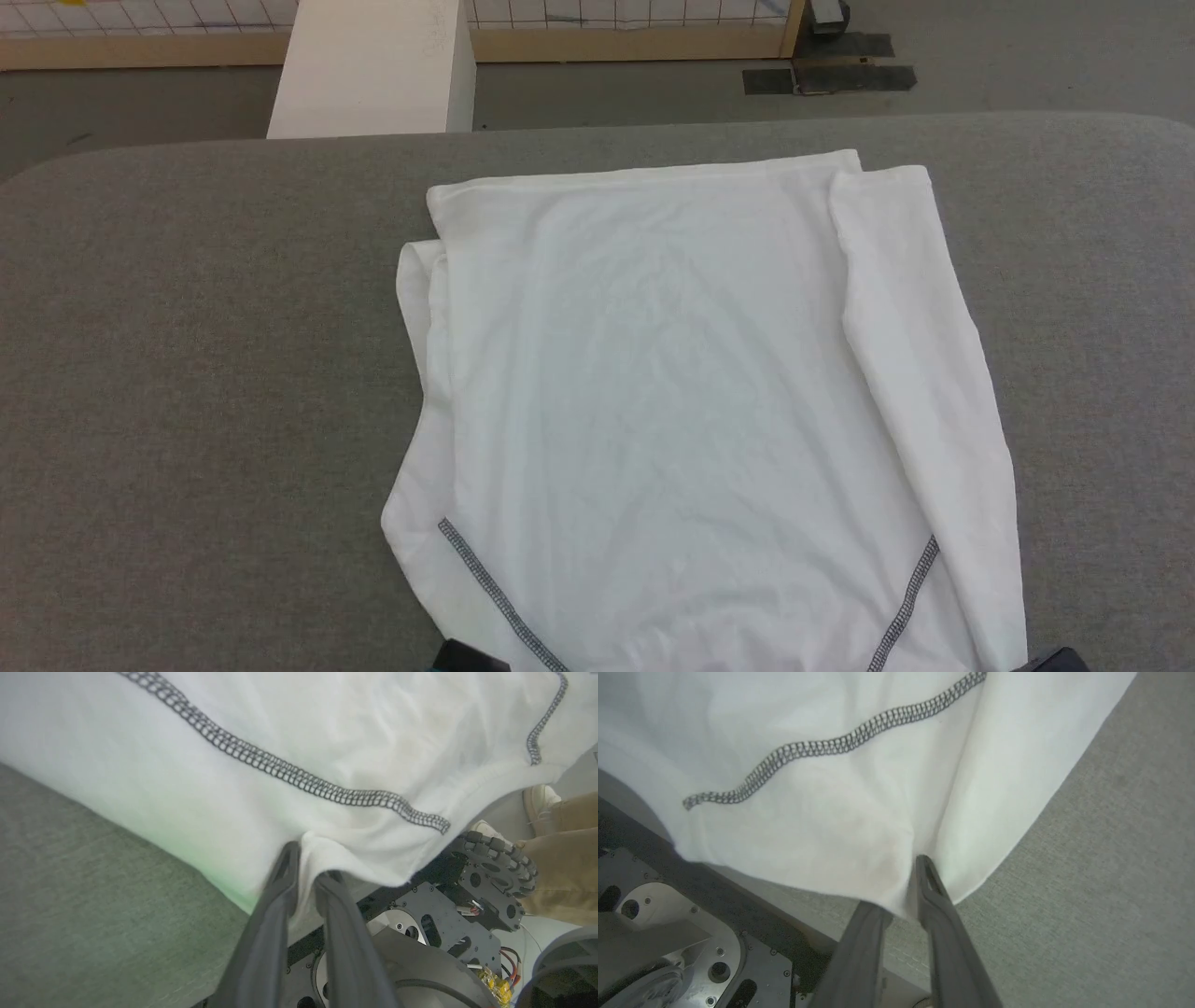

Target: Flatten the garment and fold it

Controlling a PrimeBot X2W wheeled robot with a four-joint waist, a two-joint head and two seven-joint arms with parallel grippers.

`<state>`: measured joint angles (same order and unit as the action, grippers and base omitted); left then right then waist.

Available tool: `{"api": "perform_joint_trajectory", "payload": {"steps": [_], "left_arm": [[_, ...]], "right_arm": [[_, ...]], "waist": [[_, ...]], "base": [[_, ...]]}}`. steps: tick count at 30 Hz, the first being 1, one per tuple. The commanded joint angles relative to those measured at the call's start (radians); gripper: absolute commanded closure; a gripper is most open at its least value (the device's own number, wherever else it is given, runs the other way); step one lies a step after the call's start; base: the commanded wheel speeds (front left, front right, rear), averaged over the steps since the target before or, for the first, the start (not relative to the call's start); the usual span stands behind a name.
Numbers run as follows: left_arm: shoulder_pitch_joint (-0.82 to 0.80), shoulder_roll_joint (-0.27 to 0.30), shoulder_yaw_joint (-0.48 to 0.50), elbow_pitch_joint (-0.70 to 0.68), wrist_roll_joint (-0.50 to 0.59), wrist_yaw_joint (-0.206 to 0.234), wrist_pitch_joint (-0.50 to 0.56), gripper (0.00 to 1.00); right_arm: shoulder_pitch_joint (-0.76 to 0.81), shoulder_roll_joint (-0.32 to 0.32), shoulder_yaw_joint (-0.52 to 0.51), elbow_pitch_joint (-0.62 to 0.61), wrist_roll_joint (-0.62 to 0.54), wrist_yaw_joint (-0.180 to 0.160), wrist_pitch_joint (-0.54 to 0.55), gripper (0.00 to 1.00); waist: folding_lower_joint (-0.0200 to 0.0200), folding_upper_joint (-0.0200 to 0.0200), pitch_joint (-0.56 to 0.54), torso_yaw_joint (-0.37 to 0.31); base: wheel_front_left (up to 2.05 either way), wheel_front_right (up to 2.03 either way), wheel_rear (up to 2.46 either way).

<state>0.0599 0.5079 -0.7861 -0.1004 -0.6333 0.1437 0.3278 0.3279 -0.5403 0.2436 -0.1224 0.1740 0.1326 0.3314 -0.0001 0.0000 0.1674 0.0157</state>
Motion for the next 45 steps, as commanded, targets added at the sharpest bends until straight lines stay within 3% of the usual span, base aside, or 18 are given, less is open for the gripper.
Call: {"api": "perform_joint_trajectory", "payload": {"steps": [1, 6, 10, 16, 21, 27, 32, 35, 38, 42, 45], "left_arm": [[0.001, -0.011, 0.004, 0.013, 0.009, 0.006, -0.012, 0.00], [0.011, -0.028, 0.023, 0.021, -0.003, 0.022, -0.048, 0.00], [0.052, -0.004, 0.066, -0.025, -0.036, 0.053, -0.066, 0.00], [0.121, 0.052, 0.196, -0.181, -0.073, 0.138, -0.141, 0.00], [0.158, 0.076, 0.273, -0.293, -0.089, 0.170, -0.204, 0.00], [0.121, 0.009, 0.361, -0.324, -0.013, 0.226, -0.411, 0.00], [0.104, -0.130, 0.402, -0.259, 0.048, 0.292, -0.569, 0.00], [0.110, -0.187, 0.418, -0.214, 0.095, 0.301, -0.586, 0.00], [0.097, -0.237, 0.450, -0.177, 0.149, 0.271, -0.589, 0.00], [0.015, -0.197, 0.454, -0.133, 0.195, 0.209, -0.584, 0.00], [-0.110, -0.124, 0.447, -0.116, 0.218, 0.155, -0.495, 0.00]], "right_arm": [[-0.014, 0.015, -0.006, 0.022, -0.004, -0.002, -0.019, 0.00], [-0.042, 0.030, -0.023, 0.056, 0.012, -0.002, -0.059, 0.00], [-0.038, 0.032, -0.076, 0.028, 0.066, -0.002, -0.068, 0.00], [-0.018, 0.062, -0.213, -0.070, 0.115, -0.002, -0.065, 0.00], [0.004, 0.112, -0.305, -0.190, 0.116, -0.002, -0.025, 0.00], [-0.013, 0.232, -0.401, -0.286, 0.047, -0.002, -0.072, 0.00], [-0.044, 0.377, -0.452, -0.291, -0.077, -0.002, -0.201, 0.00], [-0.051, 0.442, -0.456, -0.272, -0.126, -0.002, -0.274, 0.00], [-0.066, 0.477, -0.449, -0.234, -0.151, -0.002, -0.333, 0.00], [-0.095, 0.486, -0.436, -0.216, -0.157, -0.002, -0.354, 0.00], [-0.122, 0.488, -0.429, -0.214, -0.162, -0.002, -0.356, 0.00]], "waist": [[0.0001, 0.0000, -0.001, 0.000], [0.0001, 0.0000, -0.004, 0.000], [0.0001, 0.0000, -0.010, 0.003], [0.0001, 0.0000, -0.022, 0.010], [0.0001, 0.0000, -0.027, 0.012], [0.0001, 0.0000, -0.032, 0.009], [0.0001, 0.0000, -0.039, 0.004], [0.0001, 0.0000, -0.038, 0.002], [0.0001, 0.0000, -0.018, 0.003], [0.0001, 0.0000, 0.020, 0.013], [0.0001, 0.0000, 0.065, 0.024]], "base": [[0.00, 0.00, 0.00], [0.00, 0.00, 0.00], [0.00, 0.00, 0.00], [0.00, 0.00, 0.00], [0.00, 0.00, 0.00], [0.00, 0.00, 0.00], [0.00, 0.00, 0.00], [0.00, 0.00, 0.00], [0.00, 0.00, 0.00], [0.00, 0.00, 0.00], [0.00, 0.00, 0.00]]}}
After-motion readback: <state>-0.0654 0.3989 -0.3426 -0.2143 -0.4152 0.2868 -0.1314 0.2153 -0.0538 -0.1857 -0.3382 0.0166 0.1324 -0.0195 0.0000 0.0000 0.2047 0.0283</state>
